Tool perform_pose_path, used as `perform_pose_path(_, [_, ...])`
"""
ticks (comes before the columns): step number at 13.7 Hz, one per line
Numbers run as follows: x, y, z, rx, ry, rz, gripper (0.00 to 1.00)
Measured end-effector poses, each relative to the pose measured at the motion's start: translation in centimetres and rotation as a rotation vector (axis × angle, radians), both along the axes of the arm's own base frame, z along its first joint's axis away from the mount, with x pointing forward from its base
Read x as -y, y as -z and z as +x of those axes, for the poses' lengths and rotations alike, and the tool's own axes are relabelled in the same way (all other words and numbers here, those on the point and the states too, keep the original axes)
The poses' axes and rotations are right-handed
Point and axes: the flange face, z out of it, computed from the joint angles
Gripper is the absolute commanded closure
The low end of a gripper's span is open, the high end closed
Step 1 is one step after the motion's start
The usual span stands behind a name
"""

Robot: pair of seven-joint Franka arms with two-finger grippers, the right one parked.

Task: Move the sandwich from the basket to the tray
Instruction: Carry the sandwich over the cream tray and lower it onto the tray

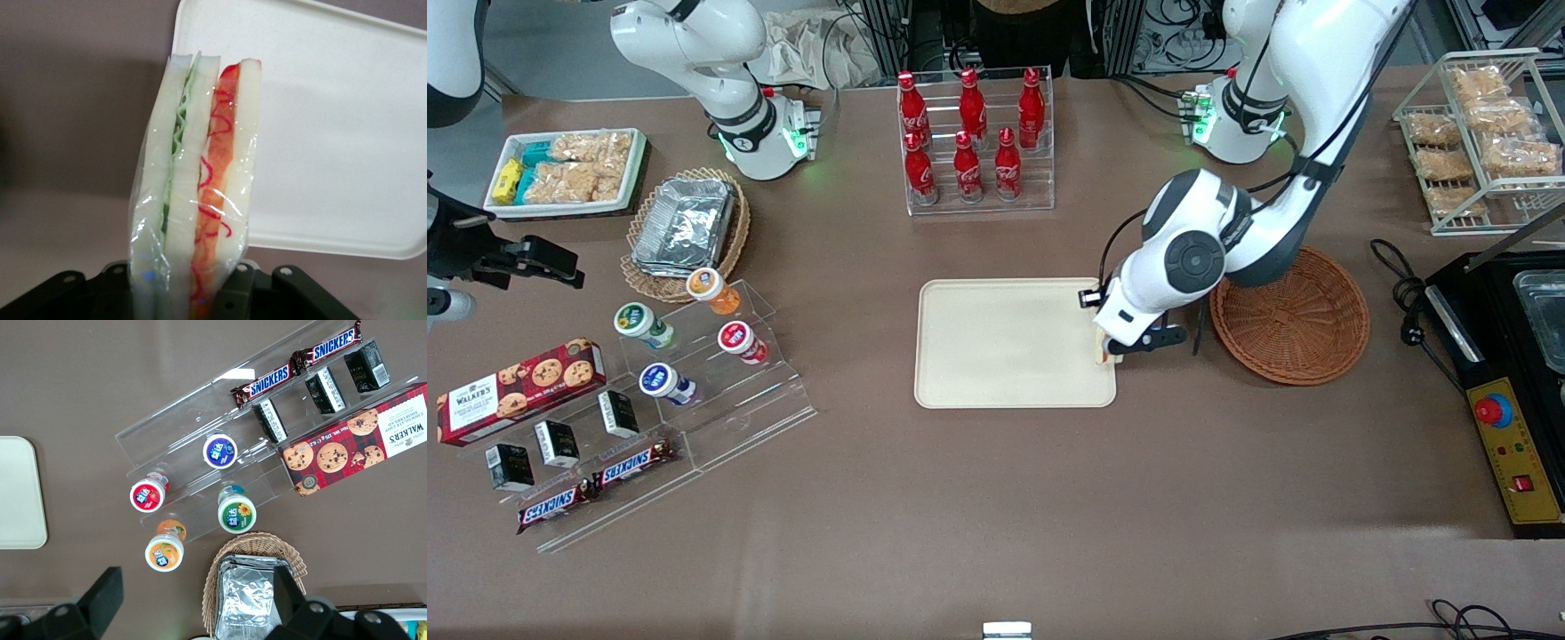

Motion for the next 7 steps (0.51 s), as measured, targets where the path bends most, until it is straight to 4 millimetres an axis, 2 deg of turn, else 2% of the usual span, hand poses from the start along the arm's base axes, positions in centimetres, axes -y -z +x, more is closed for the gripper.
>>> perform_pose_path(3, [0.7,3.0,-0.2,-0.015,0.04,0.022,0.6])
perform_pose_path(7, [1.5,5.8,0.3,-0.033,0.071,0.033,0.6])
